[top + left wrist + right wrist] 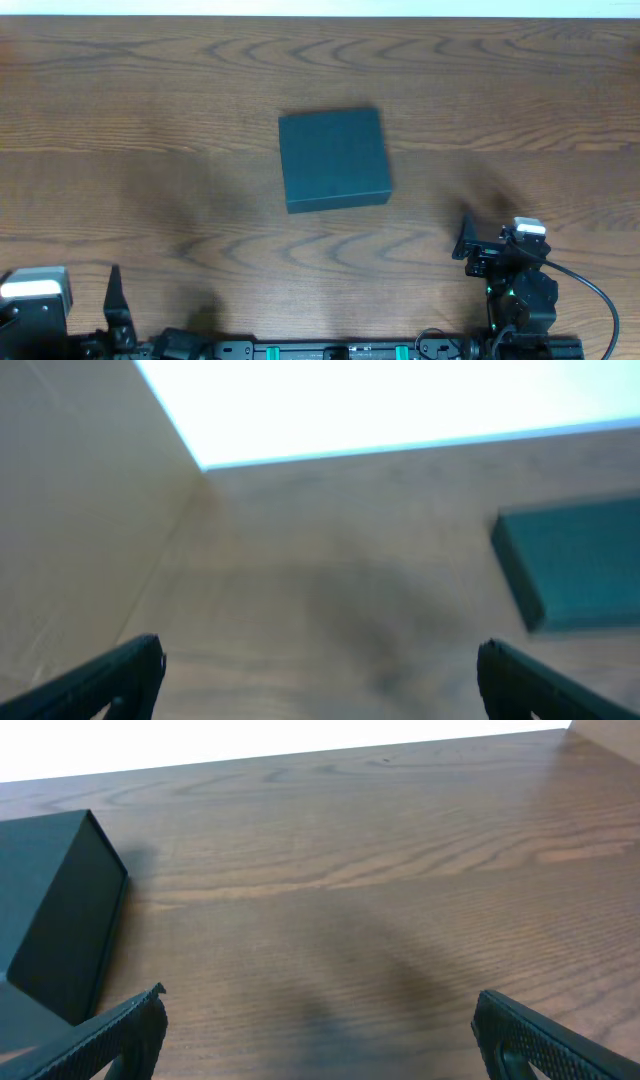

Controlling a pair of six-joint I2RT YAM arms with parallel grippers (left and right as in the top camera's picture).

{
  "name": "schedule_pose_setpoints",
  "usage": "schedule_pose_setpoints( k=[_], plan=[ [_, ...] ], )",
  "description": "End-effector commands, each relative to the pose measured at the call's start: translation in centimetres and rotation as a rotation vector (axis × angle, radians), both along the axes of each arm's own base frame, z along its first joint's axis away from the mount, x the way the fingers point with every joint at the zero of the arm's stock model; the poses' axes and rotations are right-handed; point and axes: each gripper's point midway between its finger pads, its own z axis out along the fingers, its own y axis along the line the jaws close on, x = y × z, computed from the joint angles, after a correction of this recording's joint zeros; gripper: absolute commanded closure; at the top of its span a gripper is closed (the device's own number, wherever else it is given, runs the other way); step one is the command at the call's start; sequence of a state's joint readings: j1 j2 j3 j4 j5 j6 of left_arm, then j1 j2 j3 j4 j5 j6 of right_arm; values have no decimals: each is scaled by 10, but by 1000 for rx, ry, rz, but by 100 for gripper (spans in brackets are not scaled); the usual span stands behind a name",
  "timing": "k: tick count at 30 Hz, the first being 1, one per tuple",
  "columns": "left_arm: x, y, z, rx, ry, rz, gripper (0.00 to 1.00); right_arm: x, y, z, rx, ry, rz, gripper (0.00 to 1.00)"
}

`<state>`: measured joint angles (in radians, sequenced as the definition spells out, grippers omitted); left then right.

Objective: Pack container

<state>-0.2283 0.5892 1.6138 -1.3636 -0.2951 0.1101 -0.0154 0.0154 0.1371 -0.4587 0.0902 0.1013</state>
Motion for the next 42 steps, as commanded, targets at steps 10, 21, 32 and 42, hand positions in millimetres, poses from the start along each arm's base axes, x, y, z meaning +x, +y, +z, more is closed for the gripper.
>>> schedule_pose_setpoints(
  k=[10,21,32,42],
  plan=[
    [81,-36,-58,-145,-271,-103,2,0,0,-1,-16,-2,3,1],
    [122,-23,-171,-150,-216,-34,2,0,0,-1,-17,-2,2,1],
    [123,-20,-215,-144,-266,-26,2,0,0,-1,-17,-2,3,1],
    [125,-21,-240,-149,-208,-26,2,0,0,-1,-17,-2,3,1]
  ],
)
